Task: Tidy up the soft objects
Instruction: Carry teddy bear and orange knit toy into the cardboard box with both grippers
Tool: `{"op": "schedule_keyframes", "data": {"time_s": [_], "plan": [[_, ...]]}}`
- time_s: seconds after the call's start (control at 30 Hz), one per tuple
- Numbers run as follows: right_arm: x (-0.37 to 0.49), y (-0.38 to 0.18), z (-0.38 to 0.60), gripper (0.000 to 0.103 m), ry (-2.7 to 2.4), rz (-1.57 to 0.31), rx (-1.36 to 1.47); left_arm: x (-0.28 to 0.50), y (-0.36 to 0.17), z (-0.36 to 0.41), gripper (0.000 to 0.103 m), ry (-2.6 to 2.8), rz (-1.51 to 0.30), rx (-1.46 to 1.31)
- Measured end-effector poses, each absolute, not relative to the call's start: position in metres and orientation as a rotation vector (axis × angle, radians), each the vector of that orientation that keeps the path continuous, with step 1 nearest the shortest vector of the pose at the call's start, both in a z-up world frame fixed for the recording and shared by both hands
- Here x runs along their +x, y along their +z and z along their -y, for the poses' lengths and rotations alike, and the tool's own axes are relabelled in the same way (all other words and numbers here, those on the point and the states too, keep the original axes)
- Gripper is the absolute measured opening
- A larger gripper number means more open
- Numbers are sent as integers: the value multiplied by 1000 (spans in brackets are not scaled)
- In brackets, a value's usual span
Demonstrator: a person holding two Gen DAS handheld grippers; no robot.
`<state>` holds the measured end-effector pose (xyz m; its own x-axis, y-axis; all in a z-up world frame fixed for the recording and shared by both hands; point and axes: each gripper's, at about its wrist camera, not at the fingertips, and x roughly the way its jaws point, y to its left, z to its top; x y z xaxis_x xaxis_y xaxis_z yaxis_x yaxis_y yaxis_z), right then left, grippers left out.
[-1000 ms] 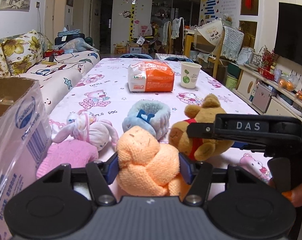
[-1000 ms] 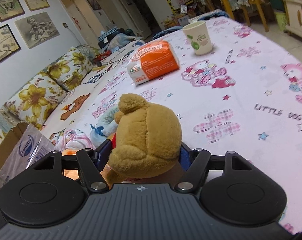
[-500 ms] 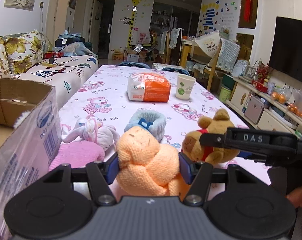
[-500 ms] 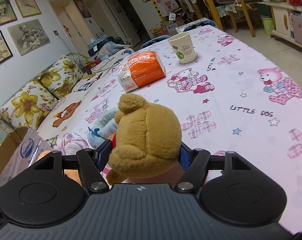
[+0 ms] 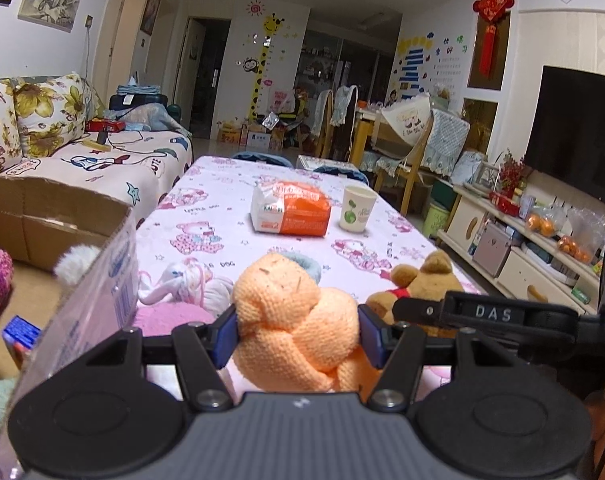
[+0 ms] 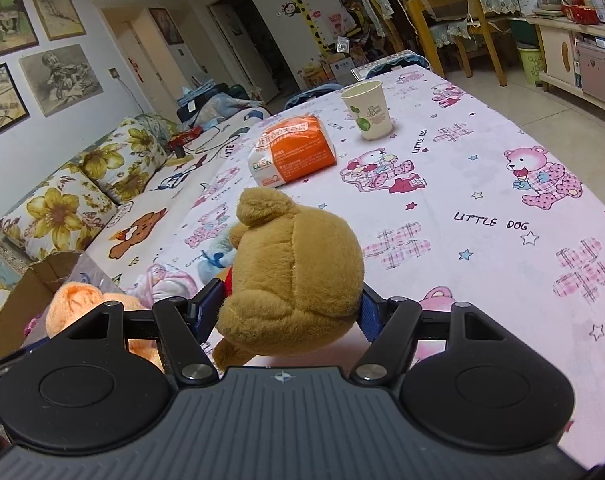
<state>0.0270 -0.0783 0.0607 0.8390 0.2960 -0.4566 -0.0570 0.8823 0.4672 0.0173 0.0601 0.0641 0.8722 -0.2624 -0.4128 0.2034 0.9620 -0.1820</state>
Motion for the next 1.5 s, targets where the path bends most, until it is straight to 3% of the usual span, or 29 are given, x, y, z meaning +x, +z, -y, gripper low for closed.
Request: {"op": "schedule_keyframes", "data": {"time_s": [0.83,1.5], "plan": [[18,86,47,85,344,-451,416,-5,97,-127,62,-142,-283,-296],[69,105,-32,85,519,-411,281,-9,94,-211,63,204,-228,-453]]}}
